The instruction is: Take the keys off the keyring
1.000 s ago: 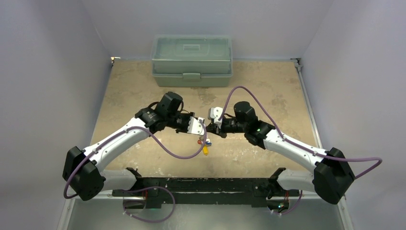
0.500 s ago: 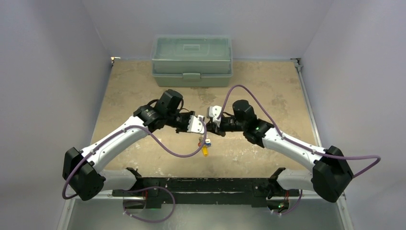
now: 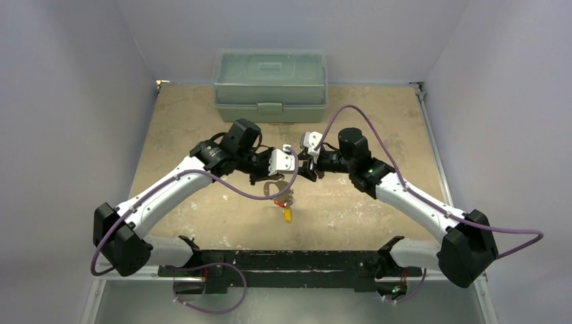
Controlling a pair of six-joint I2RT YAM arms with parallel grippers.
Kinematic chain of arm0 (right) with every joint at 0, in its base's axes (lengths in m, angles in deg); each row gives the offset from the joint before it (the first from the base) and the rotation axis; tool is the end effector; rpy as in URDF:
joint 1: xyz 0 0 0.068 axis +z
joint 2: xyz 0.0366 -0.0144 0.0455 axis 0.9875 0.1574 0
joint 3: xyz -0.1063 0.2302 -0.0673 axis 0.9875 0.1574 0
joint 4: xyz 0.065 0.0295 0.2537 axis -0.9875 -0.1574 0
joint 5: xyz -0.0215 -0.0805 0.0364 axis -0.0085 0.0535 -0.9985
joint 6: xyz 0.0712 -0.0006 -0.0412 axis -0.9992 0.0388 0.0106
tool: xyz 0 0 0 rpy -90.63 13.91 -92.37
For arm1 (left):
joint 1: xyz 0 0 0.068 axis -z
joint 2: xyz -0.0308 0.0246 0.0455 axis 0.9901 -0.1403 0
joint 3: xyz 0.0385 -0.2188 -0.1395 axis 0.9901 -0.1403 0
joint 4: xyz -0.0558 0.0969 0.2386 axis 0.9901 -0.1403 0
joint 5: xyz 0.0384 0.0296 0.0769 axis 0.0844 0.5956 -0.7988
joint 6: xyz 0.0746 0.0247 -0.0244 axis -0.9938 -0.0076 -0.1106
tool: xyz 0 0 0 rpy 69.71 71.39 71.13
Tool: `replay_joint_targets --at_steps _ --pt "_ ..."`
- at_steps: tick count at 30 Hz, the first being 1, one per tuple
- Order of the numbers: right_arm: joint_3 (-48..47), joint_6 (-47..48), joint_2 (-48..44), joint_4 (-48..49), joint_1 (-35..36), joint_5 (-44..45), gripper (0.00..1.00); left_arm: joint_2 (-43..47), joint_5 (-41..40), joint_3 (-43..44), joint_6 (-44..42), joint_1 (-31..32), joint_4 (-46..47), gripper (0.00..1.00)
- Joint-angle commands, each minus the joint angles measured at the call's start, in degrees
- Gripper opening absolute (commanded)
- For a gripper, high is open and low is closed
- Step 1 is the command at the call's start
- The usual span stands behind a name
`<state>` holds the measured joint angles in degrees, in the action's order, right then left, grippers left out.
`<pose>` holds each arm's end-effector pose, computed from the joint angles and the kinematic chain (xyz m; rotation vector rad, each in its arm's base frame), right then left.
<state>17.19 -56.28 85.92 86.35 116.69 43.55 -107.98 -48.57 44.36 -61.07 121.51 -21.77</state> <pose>0.2287 0.2155 0.2679 -1.2802 1.4299 0.7375 0.2044 -0.2164 0.2833 1.7132 1.6083 -0.6248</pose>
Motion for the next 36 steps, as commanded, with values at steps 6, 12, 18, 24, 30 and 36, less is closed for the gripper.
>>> replay_joint_targets --at_steps 6,12,18,24,30,36 --pt "-3.84 -3.68 -3.19 -6.45 -0.81 -3.94 0.48 -3.28 -3.16 5.94 18.77 0.3 -0.63 0.0" --pt "-2.74 -8.39 -3.77 -5.67 -0.8 -2.84 0.48 -5.06 -7.25 6.88 30.9 0.31 0.73 0.0" --pt "-0.59 -9.82 -3.8 -2.87 -0.73 -0.51 0.48 -5.19 -5.6 6.47 38.48 0.24 2.65 0.0" --pt "0.01 -10.39 -2.72 -0.44 -0.66 -0.94 0.49 -4.76 -4.76 6.25 40.63 0.32 3.48 0.0" --pt "-0.03 -10.8 -1.12 1.36 0.64 -1.92 0.49 -4.41 -3.66 5.75 41.63 0.27 4.7 0.0" --pt "0.91 -9.37 0.23 3.23 2.35 -2.07 0.51 -4.29 -1.21 5.99 40.17 0.26 4.72 0.0"
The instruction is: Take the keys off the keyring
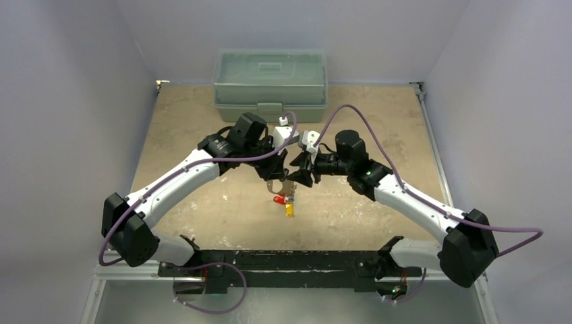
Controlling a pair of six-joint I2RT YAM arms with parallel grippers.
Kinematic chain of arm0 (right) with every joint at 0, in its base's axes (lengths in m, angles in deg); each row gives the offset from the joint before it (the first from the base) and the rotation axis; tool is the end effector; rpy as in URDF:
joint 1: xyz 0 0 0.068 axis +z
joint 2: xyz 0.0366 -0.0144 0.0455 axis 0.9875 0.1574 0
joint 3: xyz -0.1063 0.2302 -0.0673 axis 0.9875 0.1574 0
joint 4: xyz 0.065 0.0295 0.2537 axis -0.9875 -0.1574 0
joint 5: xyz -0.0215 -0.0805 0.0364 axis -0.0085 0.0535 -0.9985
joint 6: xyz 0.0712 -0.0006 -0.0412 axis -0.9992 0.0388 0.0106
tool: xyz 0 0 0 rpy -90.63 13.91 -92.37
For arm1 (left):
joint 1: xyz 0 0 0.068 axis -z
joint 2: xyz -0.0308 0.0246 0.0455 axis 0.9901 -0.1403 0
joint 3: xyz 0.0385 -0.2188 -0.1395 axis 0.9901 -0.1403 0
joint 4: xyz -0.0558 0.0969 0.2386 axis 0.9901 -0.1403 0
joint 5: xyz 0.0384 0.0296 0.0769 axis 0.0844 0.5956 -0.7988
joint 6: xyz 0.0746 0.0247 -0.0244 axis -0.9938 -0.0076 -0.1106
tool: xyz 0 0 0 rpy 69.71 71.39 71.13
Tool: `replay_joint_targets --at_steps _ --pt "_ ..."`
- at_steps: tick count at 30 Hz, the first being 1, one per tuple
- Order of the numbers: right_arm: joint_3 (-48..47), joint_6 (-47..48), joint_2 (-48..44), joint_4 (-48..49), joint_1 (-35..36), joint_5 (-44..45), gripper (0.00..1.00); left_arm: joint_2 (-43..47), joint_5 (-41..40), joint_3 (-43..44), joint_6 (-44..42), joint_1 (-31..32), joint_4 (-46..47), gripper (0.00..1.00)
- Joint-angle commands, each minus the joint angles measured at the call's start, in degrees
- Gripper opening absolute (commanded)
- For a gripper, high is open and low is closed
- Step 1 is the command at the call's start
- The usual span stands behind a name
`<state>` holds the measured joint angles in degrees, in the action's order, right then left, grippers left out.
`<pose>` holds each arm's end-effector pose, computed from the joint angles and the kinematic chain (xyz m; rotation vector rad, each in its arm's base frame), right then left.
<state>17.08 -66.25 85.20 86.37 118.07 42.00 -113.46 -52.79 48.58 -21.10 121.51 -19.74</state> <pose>0.2202 0.2205 0.2727 -1.1985 1.5167 0.8920 0.2283 -0.2302 0.2824 1.0829 2.2122 -0.8545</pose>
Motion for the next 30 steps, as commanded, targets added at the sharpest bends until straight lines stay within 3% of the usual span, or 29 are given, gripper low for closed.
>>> replay_joint_targets --at_steps 1,16,23,27,30 --pt "1.15 0.95 1.17 3.26 1.09 -0.93 0.5 1.19 3.35 1.81 -0.28 0.31 2.5 0.0" --pt "3.38 7.01 0.8 2.79 1.03 -1.35 0.45 1.72 5.95 2.29 -3.24 -0.12 1.23 0.0" --pt "3.64 7.39 0.54 2.71 1.05 -1.61 0.27 2.02 7.6 2.33 -3.75 -0.88 1.15 0.0" --pt "3.56 7.85 0.7 2.13 1.12 -1.44 0.22 2.24 8.19 2.35 -4.2 -1.23 1.06 0.0" --pt "3.48 7.92 0.67 2.01 1.02 -1.44 0.12 2.25 8.37 2.32 -4.51 -1.38 0.97 0.0"
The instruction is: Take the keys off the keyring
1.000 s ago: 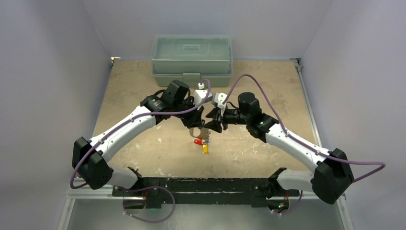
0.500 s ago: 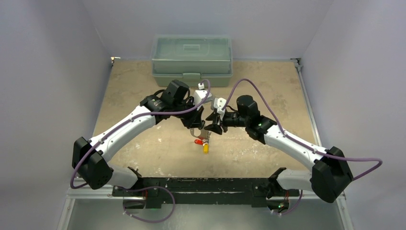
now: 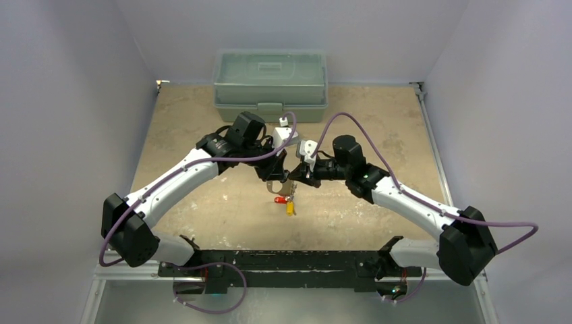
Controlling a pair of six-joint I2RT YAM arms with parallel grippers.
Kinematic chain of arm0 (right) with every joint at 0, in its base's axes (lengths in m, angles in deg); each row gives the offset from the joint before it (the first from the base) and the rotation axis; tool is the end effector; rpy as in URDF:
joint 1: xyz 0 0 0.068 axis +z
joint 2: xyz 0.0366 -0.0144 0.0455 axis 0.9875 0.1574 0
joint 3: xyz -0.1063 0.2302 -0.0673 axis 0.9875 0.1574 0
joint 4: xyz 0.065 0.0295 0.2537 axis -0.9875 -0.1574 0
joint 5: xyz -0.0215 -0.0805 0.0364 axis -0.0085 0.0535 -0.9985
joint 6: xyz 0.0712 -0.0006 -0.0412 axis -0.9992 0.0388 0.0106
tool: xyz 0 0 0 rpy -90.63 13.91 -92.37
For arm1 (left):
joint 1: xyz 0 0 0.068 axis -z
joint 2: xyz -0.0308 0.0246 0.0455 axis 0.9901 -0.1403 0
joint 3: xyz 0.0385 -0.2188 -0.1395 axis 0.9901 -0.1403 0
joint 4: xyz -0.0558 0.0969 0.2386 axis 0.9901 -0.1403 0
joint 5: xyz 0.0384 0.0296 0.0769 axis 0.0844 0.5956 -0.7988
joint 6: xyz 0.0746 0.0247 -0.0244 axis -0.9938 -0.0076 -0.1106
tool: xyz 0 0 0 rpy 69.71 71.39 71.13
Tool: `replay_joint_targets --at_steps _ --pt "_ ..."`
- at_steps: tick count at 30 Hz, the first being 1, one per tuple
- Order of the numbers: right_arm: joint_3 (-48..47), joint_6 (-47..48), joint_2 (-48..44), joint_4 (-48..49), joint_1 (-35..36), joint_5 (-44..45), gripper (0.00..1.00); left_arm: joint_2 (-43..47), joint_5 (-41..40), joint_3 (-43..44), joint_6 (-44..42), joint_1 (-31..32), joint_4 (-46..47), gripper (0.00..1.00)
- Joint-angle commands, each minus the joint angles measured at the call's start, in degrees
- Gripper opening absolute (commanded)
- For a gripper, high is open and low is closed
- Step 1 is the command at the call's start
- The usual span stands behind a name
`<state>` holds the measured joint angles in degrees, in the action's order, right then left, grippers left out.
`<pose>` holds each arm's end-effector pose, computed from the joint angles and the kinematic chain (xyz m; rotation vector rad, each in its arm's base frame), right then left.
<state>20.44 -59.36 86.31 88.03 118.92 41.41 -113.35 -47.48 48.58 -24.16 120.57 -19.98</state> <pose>0.2153 0.2232 0.2490 -1.3059 1.4637 0.8420 0.2262 -0.2291 0.2850 1.1566 2.1562 -0.9364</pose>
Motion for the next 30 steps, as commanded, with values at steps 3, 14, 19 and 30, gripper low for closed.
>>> replay_joint_targets --at_steps 3,14,19,30 --pt "0.15 0.99 -0.81 0.66 0.2 -1.19 0.0 2.18 3.22 2.3 -1.78 -0.59 1.04 0.0" --pt "1.5 1.62 -2.77 0.94 0.25 -0.53 0.0 2.66 -0.44 1.96 -2.93 -1.72 0.24 0.0" --pt "1.6 2.05 -3.12 0.72 0.2 -0.23 0.0 2.5 -2.24 1.75 -2.97 -2.07 0.59 0.0" --pt "1.72 3.35 -3.83 -0.3 0.24 -0.62 0.0 1.17 -6.41 1.09 -2.28 -2.99 1.33 0.0"
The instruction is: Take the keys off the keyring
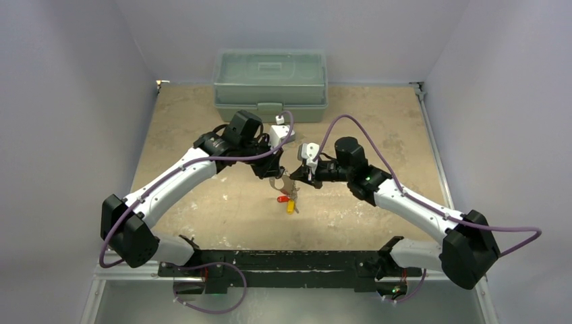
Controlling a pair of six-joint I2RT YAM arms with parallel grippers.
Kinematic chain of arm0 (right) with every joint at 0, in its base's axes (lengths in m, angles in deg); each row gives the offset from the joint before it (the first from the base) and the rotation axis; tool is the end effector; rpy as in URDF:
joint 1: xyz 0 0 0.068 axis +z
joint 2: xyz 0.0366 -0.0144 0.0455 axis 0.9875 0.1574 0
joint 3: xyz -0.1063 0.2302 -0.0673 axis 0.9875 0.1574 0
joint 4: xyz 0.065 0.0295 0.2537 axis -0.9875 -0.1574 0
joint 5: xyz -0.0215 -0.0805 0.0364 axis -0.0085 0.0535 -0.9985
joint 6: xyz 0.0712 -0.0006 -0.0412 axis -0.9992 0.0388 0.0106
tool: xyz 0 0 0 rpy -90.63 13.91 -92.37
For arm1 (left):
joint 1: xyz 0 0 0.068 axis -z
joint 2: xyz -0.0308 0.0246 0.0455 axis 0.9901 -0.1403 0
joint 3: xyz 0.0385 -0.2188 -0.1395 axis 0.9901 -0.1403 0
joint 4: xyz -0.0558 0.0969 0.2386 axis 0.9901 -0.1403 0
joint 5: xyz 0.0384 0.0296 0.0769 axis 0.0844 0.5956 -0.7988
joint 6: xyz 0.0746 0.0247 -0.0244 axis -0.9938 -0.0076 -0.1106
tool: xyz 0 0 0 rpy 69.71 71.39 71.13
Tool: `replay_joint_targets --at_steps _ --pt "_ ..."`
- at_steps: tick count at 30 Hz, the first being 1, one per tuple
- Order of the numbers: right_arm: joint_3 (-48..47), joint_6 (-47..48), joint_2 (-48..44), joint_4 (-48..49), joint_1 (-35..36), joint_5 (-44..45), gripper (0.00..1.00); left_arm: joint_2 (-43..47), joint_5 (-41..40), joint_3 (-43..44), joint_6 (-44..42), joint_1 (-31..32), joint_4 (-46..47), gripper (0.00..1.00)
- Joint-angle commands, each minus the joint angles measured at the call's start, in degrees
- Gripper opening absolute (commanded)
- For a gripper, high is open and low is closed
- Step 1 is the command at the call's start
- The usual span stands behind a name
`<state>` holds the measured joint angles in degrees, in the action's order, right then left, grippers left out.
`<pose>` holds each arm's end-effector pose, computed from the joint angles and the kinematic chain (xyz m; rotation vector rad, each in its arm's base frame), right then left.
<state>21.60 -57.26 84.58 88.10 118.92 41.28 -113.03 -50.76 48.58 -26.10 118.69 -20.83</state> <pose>0.2103 0.2195 0.2502 -1.3269 1.4235 0.8177 0.2348 -0.2181 0.2837 1.1292 2.1701 -0.8380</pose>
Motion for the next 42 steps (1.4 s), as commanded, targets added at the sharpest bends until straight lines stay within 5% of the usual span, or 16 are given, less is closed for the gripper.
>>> replay_joint_targets --at_steps 1,9,14,19,34,42 --pt "0.53 1.47 -2.17 -0.61 0.21 -0.72 0.0 0.53 -3.78 1.17 -0.07 -1.14 2.23 0.0" --pt "-0.35 1.91 -1.46 -1.79 0.28 -2.88 0.0 -0.95 6.11 4.6 -0.43 -1.13 -0.17 0.0" --pt "-1.41 -0.25 -0.93 -1.46 0.19 -4.77 0.33 1.04 7.65 2.37 -1.53 -1.02 1.43 0.0" --pt "-2.43 -3.03 -0.15 -1.03 0.19 -4.84 0.43 1.27 8.7 2.39 -2.15 -0.99 1.63 0.0" --pt "-5.43 -5.33 1.31 -1.23 0.17 -2.84 0.41 1.29 9.77 2.26 -4.27 -1.03 0.34 0.0" --pt "-7.39 -3.55 2.51 -2.95 0.21 -1.97 0.27 1.19 9.95 2.32 -4.35 -1.03 0.56 0.0"
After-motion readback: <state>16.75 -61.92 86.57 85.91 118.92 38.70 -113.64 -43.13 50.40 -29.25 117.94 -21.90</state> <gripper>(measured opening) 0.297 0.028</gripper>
